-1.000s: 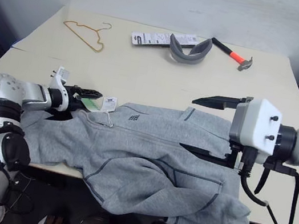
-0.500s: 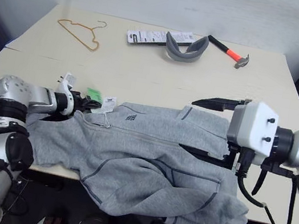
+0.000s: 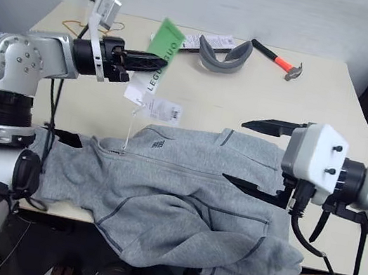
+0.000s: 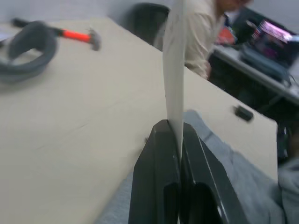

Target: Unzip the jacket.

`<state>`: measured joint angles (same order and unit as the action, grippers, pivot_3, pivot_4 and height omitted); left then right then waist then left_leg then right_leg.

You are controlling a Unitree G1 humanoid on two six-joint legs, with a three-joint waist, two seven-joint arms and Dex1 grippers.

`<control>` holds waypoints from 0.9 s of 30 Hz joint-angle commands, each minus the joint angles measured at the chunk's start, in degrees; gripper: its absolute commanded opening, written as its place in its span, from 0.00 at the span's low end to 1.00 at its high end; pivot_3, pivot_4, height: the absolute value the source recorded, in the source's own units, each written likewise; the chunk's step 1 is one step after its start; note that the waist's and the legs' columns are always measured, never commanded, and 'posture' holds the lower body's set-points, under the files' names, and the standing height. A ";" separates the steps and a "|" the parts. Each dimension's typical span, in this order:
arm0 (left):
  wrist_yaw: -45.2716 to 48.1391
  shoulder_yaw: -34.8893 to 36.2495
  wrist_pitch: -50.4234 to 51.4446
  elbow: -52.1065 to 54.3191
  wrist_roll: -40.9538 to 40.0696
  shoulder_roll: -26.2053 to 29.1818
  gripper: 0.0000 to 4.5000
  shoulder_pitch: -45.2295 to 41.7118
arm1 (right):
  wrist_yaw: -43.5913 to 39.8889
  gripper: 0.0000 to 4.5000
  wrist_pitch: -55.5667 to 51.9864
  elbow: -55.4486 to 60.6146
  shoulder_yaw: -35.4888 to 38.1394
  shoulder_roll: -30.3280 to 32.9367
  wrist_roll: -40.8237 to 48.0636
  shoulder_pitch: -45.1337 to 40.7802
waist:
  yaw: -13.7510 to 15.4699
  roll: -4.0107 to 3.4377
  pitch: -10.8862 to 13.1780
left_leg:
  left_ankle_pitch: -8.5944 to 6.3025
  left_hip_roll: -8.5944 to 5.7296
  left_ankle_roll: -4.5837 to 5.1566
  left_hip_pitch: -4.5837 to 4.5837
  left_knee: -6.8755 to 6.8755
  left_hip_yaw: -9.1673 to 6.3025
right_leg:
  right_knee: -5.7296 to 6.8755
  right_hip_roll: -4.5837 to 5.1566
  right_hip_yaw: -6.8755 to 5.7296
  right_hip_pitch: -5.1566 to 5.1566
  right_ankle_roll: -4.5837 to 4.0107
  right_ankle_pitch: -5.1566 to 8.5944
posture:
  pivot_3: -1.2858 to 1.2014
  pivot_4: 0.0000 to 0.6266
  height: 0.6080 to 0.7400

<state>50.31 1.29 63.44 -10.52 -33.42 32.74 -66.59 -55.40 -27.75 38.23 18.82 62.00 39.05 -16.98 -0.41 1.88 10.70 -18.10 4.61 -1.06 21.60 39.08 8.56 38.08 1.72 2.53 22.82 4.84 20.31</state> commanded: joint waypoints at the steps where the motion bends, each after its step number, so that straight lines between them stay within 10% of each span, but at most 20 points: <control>1: 6.61 -6.31 -2.07 6.55 -0.82 0.01 0.01 -2.12 | 0.85 1.00 -0.32 1.85 3.64 0.29 0.10 1.23 | -0.01 0.00 0.00 | 0.00 -0.01 0.00 -0.02 0.02 0.00 | 0.01 -0.06 0.04 -0.03 0.00 0.00 | 0.52 0.24 1.00; 15: 13.05 -34.49 -33.71 0.65 24.03 -10.82 0.01 0.89 | 1.37 1.00 -6.80 10.48 18.07 -0.64 1.47 17.50 | -0.49 0.00 0.00 | -0.03 -0.06 0.07 -0.09 -0.01 0.04 | -0.13 -0.19 0.85 -0.11 0.04 -0.03 | 0.52 0.24 1.00; 25: 20.43 -26.85 -30.79 0.64 19.28 -10.91 0.62 0.06 | 4.41 1.00 -7.55 10.99 15.85 0.28 1.65 16.59 | -1.18 -0.01 0.01 | -0.03 0.08 0.06 -0.08 -0.07 -0.02 | -0.13 -0.19 0.85 -0.08 0.02 -0.02 | 0.52 0.24 1.00; 27: 21.92 -23.89 -28.71 1.38 16.62 -10.74 0.62 -0.57 | 4.65 1.00 -7.23 10.77 14.78 0.43 1.07 16.37 | -1.19 -0.01 0.01 | -0.03 0.08 0.07 -0.07 -0.07 -0.03 | -0.12 -0.20 0.85 -0.09 0.02 -0.02 | 0.52 0.24 1.00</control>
<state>70.96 -25.57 33.57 -11.65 -14.29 21.89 -65.07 -51.33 -35.46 48.41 33.62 61.92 40.46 0.19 -1.60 1.88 10.71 -18.13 4.70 -0.99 21.53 39.01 8.53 37.96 1.53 3.37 22.73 4.86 20.29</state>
